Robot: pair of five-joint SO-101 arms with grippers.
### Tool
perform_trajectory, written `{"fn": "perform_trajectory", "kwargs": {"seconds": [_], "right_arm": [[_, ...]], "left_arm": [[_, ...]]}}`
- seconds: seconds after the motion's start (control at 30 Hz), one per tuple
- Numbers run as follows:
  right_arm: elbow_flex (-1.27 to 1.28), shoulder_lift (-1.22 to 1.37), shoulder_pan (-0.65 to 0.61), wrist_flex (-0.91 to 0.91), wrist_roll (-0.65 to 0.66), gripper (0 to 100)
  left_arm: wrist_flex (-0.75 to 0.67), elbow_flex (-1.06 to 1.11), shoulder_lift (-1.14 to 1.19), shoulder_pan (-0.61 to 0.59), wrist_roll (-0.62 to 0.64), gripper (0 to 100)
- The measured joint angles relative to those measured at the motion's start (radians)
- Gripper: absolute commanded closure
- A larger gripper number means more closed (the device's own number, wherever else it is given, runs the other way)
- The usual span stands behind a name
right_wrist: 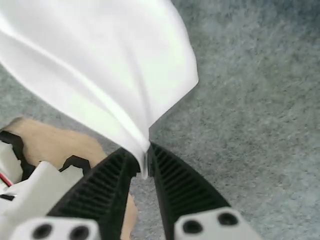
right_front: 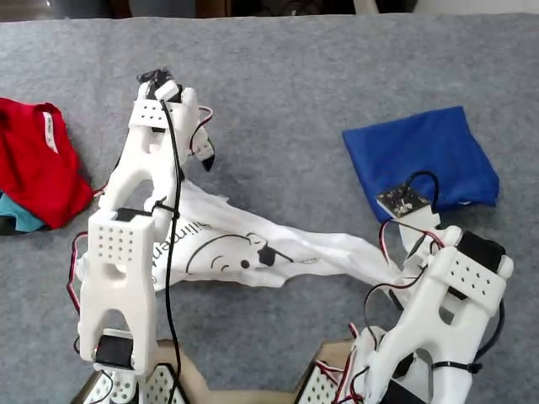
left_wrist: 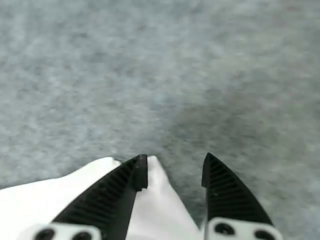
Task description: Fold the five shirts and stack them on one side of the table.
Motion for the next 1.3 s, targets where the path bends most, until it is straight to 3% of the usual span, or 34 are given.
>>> {"fn": "perform_trajectory", "kwargs": {"seconds": [0.2, 0.5, 0.63, 0.87, 1.1, 1.3], "right_arm": [[0.0, 0.0, 0.0, -0.02, 0.0, 98.5], [0.0, 0.0, 0.0, -0.035, 0.0, 98.5], [0.0, 0.0, 0.0, -0.035, 0.0, 98.5], [0.002, 0.0, 0.0, -0.035, 0.0, 98.5], [0.002, 0.0, 0.0, -0.035, 0.0, 98.5], [0.002, 0.0, 0.0, -0.035, 0.0, 98.5]], "left_arm": [[0.078, -0.081, 0.058, -0.058, 0.003, 80], [0.078, -0.083, 0.058, -0.006, 0.002, 80], [0.078, -0.241, 0.058, -0.038, -0.009, 80], [0.084, -0.499, 0.058, -0.077, -0.153, 80], [0.084, -0.33, 0.058, 0.063, -0.089, 80], [0.084, -0.098, 0.025, 0.069, -0.009, 80]]}}
